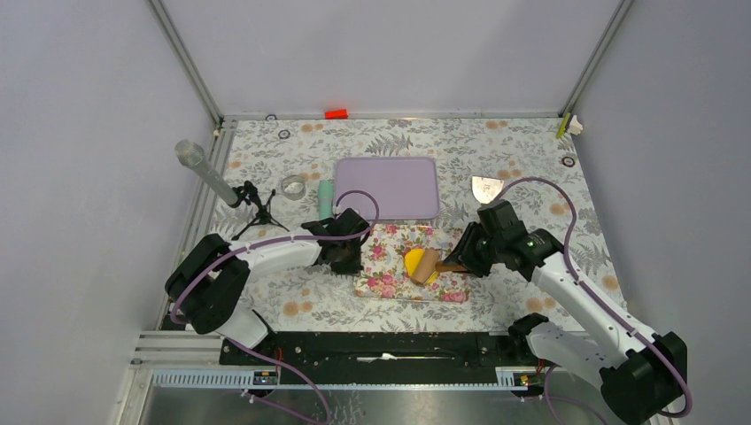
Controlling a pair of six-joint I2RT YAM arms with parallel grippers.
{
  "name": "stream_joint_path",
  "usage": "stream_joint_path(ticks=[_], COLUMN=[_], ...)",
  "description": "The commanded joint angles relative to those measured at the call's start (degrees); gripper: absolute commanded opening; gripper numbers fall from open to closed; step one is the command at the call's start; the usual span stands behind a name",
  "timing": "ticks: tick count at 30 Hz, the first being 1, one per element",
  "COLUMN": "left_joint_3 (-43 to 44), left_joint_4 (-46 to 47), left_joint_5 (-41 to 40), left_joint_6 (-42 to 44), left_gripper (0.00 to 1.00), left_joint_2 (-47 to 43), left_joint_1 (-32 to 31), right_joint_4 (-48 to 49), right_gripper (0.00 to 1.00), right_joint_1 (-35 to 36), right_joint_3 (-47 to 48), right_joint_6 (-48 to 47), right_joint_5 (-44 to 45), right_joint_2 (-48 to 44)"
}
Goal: Roll out the dumpling wrappers from the dough
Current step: Flatten out the dough on the work surface.
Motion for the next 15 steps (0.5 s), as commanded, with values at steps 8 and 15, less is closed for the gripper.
stream_joint_path(ticks=[8, 15], left_joint_3=[-1.4, -1.4], left_joint_4=[-6.5, -6.4], left_joint_5=[-5.6, -5.4], left_joint_6=[2.1, 2.6], left_gripper=[0.0, 0.0], left_joint_2=[-1.0, -1.4], left_joint_1=[0.1, 0.1], right_joint_4=[-13.2, -10.7], right_gripper=[0.0, 0.0], right_joint_1=[0.1, 0.1], right_joint_3=[-0.7, -2.8], right_joint_6=[-0.2, -0.9], right_joint_5=[9.8, 11.0], right_joint_2=[-1.5, 0.1])
